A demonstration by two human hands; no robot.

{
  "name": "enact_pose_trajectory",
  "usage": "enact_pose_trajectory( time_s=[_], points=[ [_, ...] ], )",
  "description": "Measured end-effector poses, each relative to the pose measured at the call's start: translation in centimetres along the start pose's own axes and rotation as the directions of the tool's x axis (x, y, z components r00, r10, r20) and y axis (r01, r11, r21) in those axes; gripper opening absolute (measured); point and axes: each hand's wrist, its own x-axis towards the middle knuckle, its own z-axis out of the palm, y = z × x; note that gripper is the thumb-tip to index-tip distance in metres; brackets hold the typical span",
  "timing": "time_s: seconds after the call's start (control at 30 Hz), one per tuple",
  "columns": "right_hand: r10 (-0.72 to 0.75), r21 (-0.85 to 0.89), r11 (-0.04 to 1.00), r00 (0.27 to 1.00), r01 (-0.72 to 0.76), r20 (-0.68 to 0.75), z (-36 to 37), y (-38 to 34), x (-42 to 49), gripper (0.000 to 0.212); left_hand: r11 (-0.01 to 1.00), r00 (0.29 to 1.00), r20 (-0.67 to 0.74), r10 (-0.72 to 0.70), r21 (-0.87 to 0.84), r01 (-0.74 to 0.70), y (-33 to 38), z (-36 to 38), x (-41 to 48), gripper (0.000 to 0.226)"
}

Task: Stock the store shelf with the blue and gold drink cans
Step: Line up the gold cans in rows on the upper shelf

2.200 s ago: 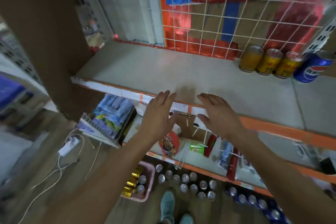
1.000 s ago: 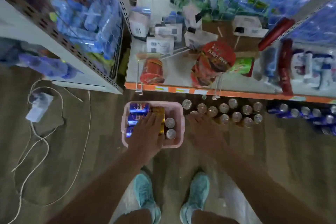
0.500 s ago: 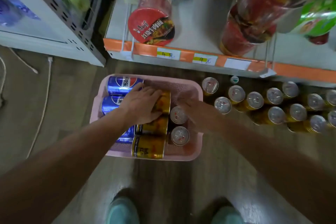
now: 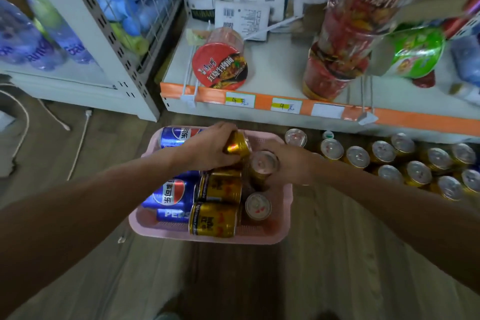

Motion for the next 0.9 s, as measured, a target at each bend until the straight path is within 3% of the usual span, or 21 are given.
enact_pose_trajectory(
  time_s=[0.13, 0.2, 0.3, 0.37, 0.47, 0.57, 0.7, 0.9],
  points=[
    [0.12, 0.232, 0.968, 0.987, -0.092, -0.109, -2.9, -1.2, -1.2, 0.064, 0.912, 0.988, -0.128, -0.091, -0.408, 0.031, 1.9, -1.5, -0.7, 0.041],
    [0.129, 0.452, 0.89, 0.983, -0.056, -0.133, -3.7, -1.6, -1.7, 0.053, 0.755, 0.983, -0.098, -0.154, -0.653, 0.053, 2.5, -1.6, -0.9, 0.029],
    [0.147, 0.704, 0.71, 0.976, 0.008, -0.159, -4.4, -2.3, -2.3, 0.043, 0.426, 0.975, -0.001, -0.223, -0.899, 0.096, 3.2, -1.7, -1.0, 0.044],
    [0.19, 0.842, 0.539, 0.969, 0.032, -0.158, -4.4, -2.9, -2.1, 0.044, 0.236, 0.974, 0.066, -0.218, -0.964, 0.118, 3.9, -1.8, -1.2, 0.051],
    [0.216, 0.935, 0.349, 0.966, 0.058, -0.141, -4.5, -3.7, -1.8, 0.043, 0.082, 0.978, 0.097, -0.187, -0.99, 0.114, 4.9, -1.8, -1.4, 0.053],
    [0.184, 0.942, 0.325, 0.972, 0.079, -0.145, -4.4, -4.3, -2.0, 0.046, 0.032, 0.984, 0.091, -0.152, -0.995, 0.097, 5.6, -1.5, -1.3, 0.045],
    [0.211, 0.925, 0.374, 0.966, 0.06, -0.148, -5.5, -5.3, -3.0, 0.029, 0.068, 0.983, 0.069, -0.172, -0.994, 0.081, 6.5, -1.9, -1.0, 0.056],
    [0.34, 0.954, 0.299, 0.933, 0.016, -0.122, -8.9, -9.0, -7.5, 0.041, 0.04, 0.956, 0.09, -0.28, -0.994, 0.106, 10.1, -5.7, -4.4, 0.071]
  ],
)
